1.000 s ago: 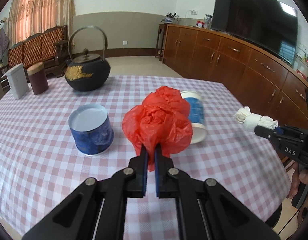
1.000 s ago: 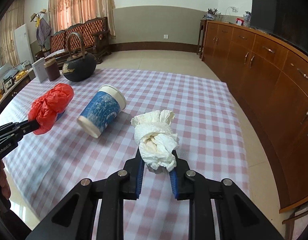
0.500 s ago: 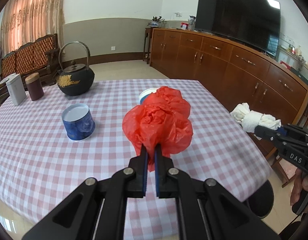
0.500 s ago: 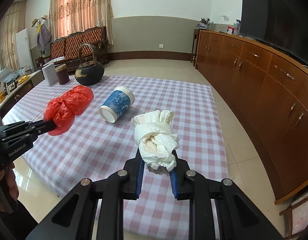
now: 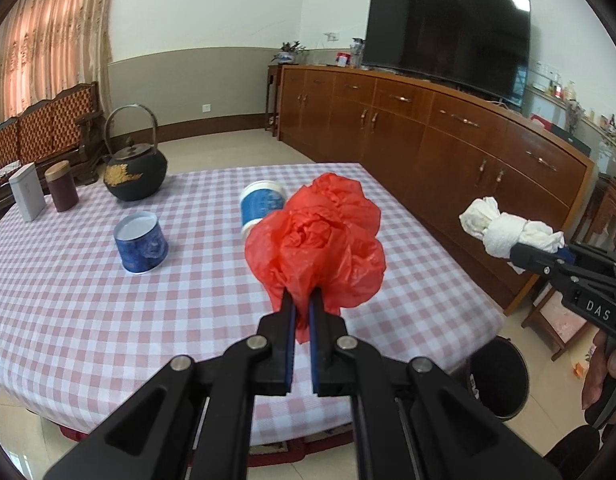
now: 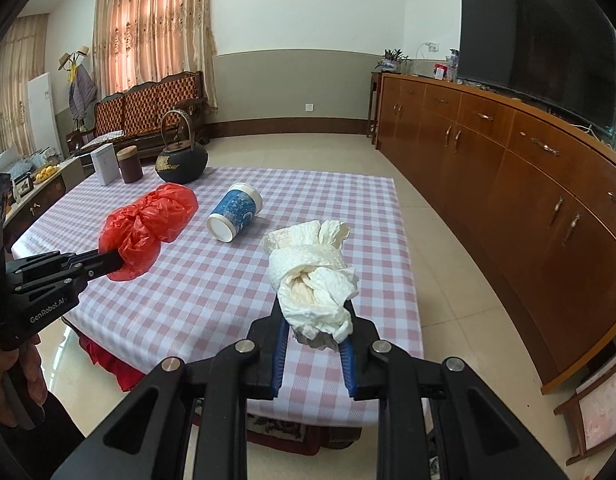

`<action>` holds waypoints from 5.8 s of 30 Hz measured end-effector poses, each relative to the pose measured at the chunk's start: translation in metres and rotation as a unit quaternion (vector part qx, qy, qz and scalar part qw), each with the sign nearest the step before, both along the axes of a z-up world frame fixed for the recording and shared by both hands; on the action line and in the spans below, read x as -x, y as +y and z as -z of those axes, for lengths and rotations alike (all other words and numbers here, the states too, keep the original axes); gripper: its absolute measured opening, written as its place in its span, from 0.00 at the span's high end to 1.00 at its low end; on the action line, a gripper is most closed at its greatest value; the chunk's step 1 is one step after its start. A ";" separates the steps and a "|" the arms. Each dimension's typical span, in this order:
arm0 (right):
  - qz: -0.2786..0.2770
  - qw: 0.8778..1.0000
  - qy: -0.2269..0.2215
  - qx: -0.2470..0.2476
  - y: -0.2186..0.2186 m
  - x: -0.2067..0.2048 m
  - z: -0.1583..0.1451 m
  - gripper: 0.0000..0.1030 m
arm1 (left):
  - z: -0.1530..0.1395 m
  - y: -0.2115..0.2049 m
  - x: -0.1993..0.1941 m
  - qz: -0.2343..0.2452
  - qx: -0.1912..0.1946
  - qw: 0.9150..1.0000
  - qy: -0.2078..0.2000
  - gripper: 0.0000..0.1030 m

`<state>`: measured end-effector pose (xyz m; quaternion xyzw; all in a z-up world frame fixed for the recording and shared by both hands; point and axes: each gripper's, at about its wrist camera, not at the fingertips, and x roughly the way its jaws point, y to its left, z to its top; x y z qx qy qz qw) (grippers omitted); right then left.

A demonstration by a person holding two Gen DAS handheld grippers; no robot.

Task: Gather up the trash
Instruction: 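Carry the red plastic bag and white tissue toward the black bucket, then open both tools to drop the bag and tissue into the bucket, then move both open tools back to the table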

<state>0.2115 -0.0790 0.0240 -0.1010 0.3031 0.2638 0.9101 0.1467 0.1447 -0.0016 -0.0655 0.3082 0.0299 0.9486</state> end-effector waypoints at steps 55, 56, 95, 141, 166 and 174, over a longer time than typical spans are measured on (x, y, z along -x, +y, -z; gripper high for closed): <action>0.274 0.959 0.071 -0.001 -0.286 0.066 0.078 0.76 | 0.076 -0.292 -0.028 0.278 -0.011 0.958 0.073 0.94; 0.274 0.959 0.074 -0.001 -0.289 0.065 0.082 0.76 | 0.080 -0.298 -0.030 0.282 -0.014 0.956 0.076 0.94; 0.254 0.944 0.182 0.107 -0.335 -0.010 0.231 0.00 | 0.175 -0.337 -0.062 0.253 -0.068 0.950 0.172 0.00; 0.144 0.989 0.015 0.035 -0.176 0.043 0.060 0.00 | 0.048 -0.173 0.010 0.081 -0.038 0.995 0.039 0.00; 0.038 0.999 -0.004 0.000 -0.043 0.032 0.027 0.00 | 0.020 -0.041 0.051 -0.054 -0.039 0.998 0.001 0.00; -0.002 1.000 -0.002 0.008 0.009 0.027 0.027 0.00 | 0.020 0.006 0.057 -0.080 -0.039 0.996 0.007 0.02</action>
